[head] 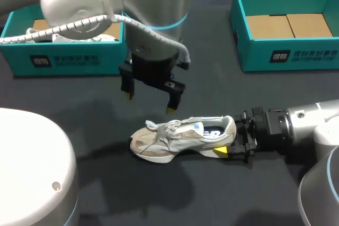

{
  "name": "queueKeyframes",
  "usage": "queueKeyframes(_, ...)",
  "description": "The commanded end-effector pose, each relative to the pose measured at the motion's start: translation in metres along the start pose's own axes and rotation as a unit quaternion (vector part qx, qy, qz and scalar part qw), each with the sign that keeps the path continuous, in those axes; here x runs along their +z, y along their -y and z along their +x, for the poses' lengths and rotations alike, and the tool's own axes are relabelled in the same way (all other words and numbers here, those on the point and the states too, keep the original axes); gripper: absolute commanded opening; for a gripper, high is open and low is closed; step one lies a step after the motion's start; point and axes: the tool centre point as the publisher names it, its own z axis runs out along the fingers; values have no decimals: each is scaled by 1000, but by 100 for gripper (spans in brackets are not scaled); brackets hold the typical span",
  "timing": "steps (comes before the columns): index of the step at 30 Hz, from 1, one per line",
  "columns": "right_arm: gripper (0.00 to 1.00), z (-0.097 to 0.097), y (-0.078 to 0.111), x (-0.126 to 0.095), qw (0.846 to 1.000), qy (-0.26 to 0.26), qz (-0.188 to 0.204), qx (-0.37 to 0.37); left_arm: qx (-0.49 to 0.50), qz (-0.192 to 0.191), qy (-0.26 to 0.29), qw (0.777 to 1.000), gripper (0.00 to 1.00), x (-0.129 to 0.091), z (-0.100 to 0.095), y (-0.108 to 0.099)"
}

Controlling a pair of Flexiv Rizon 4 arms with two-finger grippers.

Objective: Take the shoe out of the shoebox, open the shoe tongue, remove and reinsert the insole, then place the shoe into the shoebox

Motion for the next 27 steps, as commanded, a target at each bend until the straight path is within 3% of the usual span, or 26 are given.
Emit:
queueKeyframes(1,0,1,0,-1,1000,0,2,0,-33,-9,17,999,100,8,34,4)
queueKeyframes(5,0,1,0,-1,1000,0,2,0,-97,-24,6,995,100,14,46,8)
queueKeyframes(15,0,1,0,-1,1000,0,2,0,-97,-24,6,995,100,14,46,8)
queueKeyframes(27,0,1,0,-1,1000,0,2,0,-128,-48,14,990,100,54,69,33)
